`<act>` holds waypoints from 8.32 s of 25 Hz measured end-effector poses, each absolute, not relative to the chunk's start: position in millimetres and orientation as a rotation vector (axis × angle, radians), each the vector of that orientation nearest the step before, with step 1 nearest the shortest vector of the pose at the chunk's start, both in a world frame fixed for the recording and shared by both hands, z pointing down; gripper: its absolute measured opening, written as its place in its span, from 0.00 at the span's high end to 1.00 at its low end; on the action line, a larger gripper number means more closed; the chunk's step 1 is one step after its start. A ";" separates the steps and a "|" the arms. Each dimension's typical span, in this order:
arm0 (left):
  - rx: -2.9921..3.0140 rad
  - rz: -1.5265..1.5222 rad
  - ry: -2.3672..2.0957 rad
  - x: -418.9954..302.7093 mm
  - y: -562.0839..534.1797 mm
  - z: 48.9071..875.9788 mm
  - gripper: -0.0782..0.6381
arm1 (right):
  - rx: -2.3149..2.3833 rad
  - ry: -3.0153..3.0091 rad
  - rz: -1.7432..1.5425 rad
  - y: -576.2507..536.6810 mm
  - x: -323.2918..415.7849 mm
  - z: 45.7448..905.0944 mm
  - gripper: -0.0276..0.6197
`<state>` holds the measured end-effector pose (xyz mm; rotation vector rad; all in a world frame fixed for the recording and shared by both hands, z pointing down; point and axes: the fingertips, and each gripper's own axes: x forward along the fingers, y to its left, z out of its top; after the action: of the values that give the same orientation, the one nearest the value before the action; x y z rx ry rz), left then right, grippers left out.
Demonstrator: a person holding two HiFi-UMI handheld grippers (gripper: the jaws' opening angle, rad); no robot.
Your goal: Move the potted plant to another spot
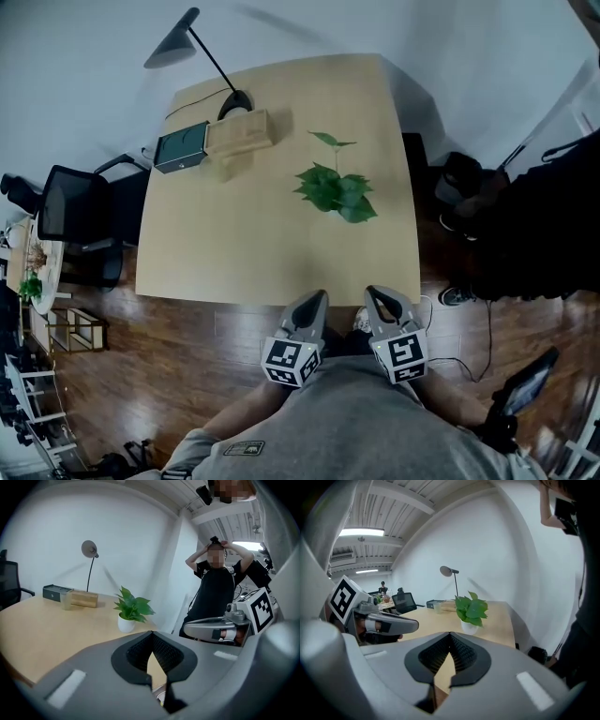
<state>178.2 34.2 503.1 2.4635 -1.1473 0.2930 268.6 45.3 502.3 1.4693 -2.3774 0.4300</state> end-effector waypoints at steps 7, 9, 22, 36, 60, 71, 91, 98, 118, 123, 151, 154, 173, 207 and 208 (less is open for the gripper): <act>2.443 0.330 -1.104 178.1 -12.8 530.3 0.88 | 1.455 -2.329 0.469 -0.1 265.0 521.5 0.95; 2.447 0.359 -1.078 178.6 -23.5 538.9 0.88 | 1.460 -2.311 0.492 -8.3 263.3 526.8 0.95; 2.495 0.514 -1.007 196.1 -110.4 609.3 0.85 | 1.475 -2.174 0.587 -63.1 278.7 568.6 0.95; 2.725 0.591 -0.926 233.8 -166.5 629.7 0.25 | 1.505 -2.076 0.648 -76.5 292.1 592.8 0.95; 2.792 0.575 -0.804 263.2 -203.6 632.6 0.24 | 1.536 -2.016 0.604 -116.8 322.3 619.1 0.95; 2.806 0.577 -0.770 262.8 -201.6 633.4 0.25 | 1.538 -2.042 0.559 -168.9 324.5 625.7 0.95; 2.841 0.472 -0.822 260.0 -191.0 596.5 0.25 | 1.555 -2.084 0.502 -153.1 327.6 598.6 0.95; 2.842 0.406 -0.902 255.5 -187.2 547.9 0.25 | 1.550 -2.139 0.448 -125.2 325.7 556.7 0.95; 2.737 0.292 -1.195 216.7 -127.4 470.7 0.25 | 1.437 -2.399 0.290 -50.5 293.9 499.4 0.95; 2.710 0.313 -1.243 206.6 -120.1 474.0 0.25 | 1.420 -2.428 0.312 -47.5 288.8 503.8 0.95; 2.704 0.301 -1.283 -14.9 -134.0 459.6 0.25 | 1.372 -2.426 0.211 -60.2 73.3 489.6 0.95; 2.714 0.304 -1.263 -47.2 -137.2 460.6 0.25 | 1.379 -2.423 0.206 -61.4 35.1 490.2 0.95; 2.571 0.295 -1.410 -166.4 -166.5 470.8 0.25 | 1.241 -2.490 0.179 -101.1 -72.6 484.0 0.95; 2.540 0.382 -1.304 -347.4 -269.0 538.7 0.25 | 1.354 -2.350 0.251 -159.9 -235.6 504.0 0.95; 2.540 0.388 -1.291 -348.4 -270.5 544.4 0.25 | 1.363 -2.333 0.256 -159.5 -236.0 505.1 0.95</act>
<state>-348.4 -270.5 544.4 2.5395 -1.2911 0.3879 -236.0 -159.5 505.1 1.3628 -2.3334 0.2564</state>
